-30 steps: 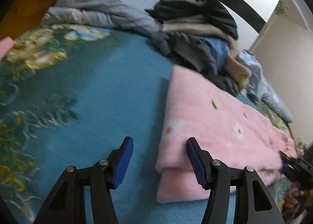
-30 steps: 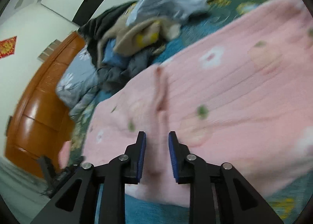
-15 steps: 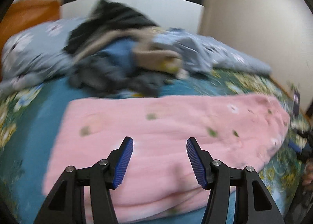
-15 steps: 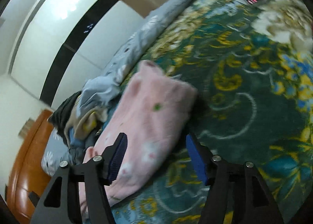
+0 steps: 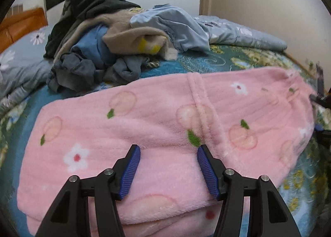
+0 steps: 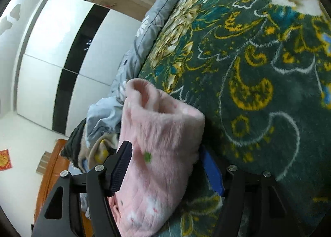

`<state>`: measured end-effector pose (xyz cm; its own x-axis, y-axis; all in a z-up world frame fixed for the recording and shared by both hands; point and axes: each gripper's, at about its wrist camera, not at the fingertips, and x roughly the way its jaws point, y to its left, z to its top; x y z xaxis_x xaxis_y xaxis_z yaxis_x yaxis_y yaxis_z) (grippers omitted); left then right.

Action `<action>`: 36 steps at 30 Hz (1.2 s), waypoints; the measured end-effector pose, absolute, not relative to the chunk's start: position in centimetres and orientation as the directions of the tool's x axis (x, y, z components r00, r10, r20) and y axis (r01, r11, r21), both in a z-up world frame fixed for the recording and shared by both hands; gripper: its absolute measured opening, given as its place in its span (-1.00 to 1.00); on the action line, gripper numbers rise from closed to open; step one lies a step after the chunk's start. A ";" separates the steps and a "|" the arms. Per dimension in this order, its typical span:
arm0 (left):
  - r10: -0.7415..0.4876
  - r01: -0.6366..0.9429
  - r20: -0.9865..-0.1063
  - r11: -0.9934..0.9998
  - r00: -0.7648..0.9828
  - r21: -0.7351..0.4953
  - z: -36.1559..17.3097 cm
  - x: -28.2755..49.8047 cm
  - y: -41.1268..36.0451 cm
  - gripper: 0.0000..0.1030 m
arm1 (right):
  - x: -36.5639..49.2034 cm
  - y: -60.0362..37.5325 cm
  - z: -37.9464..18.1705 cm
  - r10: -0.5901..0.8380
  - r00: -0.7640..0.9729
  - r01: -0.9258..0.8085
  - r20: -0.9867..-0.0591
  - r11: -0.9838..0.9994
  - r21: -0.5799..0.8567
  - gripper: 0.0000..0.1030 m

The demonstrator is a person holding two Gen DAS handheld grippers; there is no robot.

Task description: Fold clothes

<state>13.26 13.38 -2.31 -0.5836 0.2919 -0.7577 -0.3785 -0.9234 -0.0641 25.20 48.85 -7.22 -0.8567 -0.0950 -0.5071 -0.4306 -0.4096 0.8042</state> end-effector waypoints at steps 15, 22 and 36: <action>0.281 -0.174 -0.654 -0.959 -0.702 -0.225 1.7 14.5 -1.7 0.26 | 21.8 40.6 4.6 -0.034 -0.875 -0.330 -0.483 -0.687 0.648 -0.50; 0.243 -0.057 -0.642 -0.954 -0.727 -0.296 1.1 15.4 -8.6 0.27 | 18.0 30.2 11.7 -0.153 -0.897 -0.112 -0.416 -0.830 0.546 -0.50; 0.189 0.082 -0.649 -0.928 -0.736 -0.363 -0.7 17.3 -16.4 0.28 | 13.5 5.9 6.2 -0.342 -0.704 0.234 -0.622 -0.939 0.251 -0.50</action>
